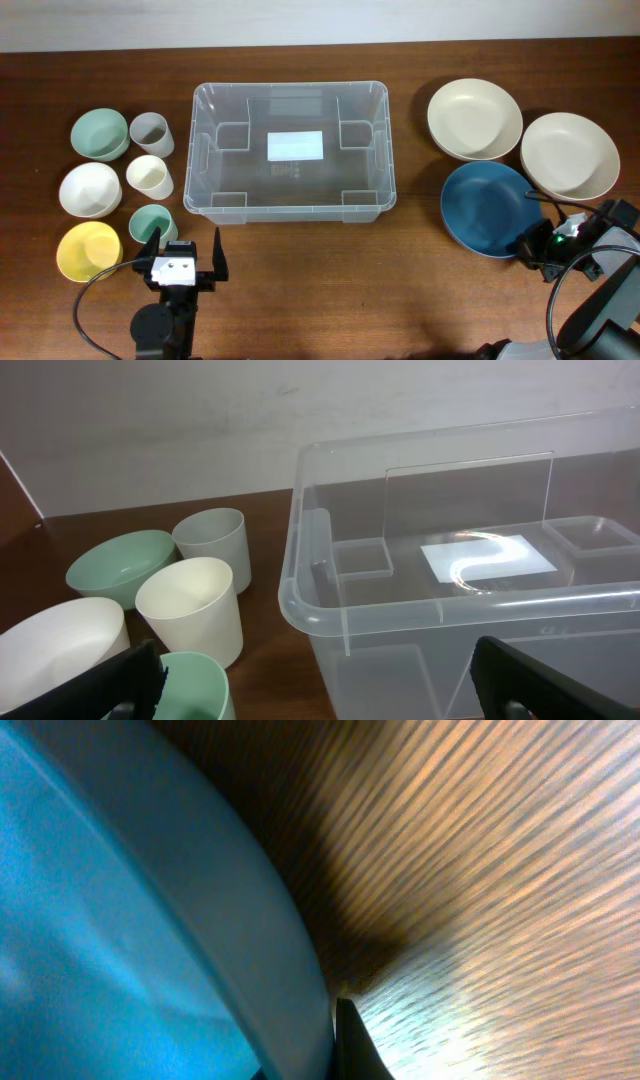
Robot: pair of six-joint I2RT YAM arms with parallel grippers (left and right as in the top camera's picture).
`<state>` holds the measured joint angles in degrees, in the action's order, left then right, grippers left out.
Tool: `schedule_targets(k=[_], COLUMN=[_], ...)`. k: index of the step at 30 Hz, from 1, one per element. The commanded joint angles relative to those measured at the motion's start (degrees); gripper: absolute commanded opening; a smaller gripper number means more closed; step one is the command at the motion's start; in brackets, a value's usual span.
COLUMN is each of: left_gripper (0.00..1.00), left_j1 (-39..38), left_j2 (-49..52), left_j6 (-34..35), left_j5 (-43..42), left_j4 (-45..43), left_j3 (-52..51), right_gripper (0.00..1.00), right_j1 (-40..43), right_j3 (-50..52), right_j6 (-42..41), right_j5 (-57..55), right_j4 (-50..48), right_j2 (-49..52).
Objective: Pack container
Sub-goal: 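Lower the right gripper and pinch the blue bowl's rim, then lift the blue bowl and carry it left into the clear bin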
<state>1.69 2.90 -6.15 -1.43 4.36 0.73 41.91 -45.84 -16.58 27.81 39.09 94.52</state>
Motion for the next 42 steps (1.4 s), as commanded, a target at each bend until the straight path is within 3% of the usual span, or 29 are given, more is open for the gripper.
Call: schedule_targets(k=[1,10,16,21,30,35,42], left_gripper=[1.00,1.00,1.00,1.00,1.00,1.00,1.00], left_j1=[0.35,0.35,0.35,0.35,0.35,0.35,0.35], left_j2=[0.00,0.00,0.00,0.00,0.00,0.00,0.00], left_j6=[0.52,0.55,0.52,0.55,0.52,0.55,0.55], left_j5=[0.37,0.37,0.37,0.37,0.37,0.37,0.37], left_j4=[0.26,0.24,0.24,0.26,0.24,0.24,0.26], left_j3=[-0.22,-0.22,-0.22,-0.22,-0.22,-0.22,-0.22], right_gripper=[0.04,0.04,0.04,0.04,0.04,0.04,0.04], right_j1=[0.11,0.11,0.09,-4.48,-37.31,-54.80,-68.74], right_j3=[0.52,-3.54,-12.50,-21.86,-26.16,-26.16,-26.18], right_j6=[-0.17,-0.17,-0.66,-6.78,-25.88,-30.05,-33.29], right_j5=[7.19,11.50,11.67,10.93,-4.68,-15.80,-23.47], right_j4=[1.25,11.76,19.56,19.89,2.27,-8.13,-20.48], right_j2=[-1.38,-11.80,-22.71,-29.33,-28.85,-22.29,-9.03])
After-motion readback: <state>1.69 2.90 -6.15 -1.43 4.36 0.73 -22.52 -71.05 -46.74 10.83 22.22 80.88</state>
